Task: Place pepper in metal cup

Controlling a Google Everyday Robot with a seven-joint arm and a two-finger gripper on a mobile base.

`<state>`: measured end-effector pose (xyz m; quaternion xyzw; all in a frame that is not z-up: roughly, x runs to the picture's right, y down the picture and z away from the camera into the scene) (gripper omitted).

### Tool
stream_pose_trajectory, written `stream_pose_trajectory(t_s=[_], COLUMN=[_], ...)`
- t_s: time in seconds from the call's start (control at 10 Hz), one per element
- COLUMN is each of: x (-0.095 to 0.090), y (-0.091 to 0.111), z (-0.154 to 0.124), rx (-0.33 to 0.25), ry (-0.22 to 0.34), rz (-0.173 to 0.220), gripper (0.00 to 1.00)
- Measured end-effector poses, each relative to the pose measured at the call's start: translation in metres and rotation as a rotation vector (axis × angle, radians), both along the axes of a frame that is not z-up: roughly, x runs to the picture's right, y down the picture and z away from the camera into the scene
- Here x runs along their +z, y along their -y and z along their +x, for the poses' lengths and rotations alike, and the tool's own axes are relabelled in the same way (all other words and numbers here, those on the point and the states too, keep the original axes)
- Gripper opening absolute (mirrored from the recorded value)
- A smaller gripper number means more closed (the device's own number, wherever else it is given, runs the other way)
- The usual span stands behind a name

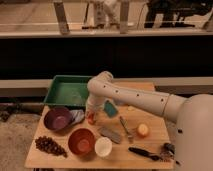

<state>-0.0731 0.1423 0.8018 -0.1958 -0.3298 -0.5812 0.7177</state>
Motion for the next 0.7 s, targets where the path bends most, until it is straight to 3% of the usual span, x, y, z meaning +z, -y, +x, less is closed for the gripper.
stream_pose_trajectory(t_s=[0.6, 0.7], x=[-0.0024, -0.0028], y=[-0.0027, -0.0029], z=[-0.0096, -0.0098], rx=[-0.011, -0.014], ry=[0.031, 0.031], rz=[-0.001, 0.001], gripper=[0.03, 0.07])
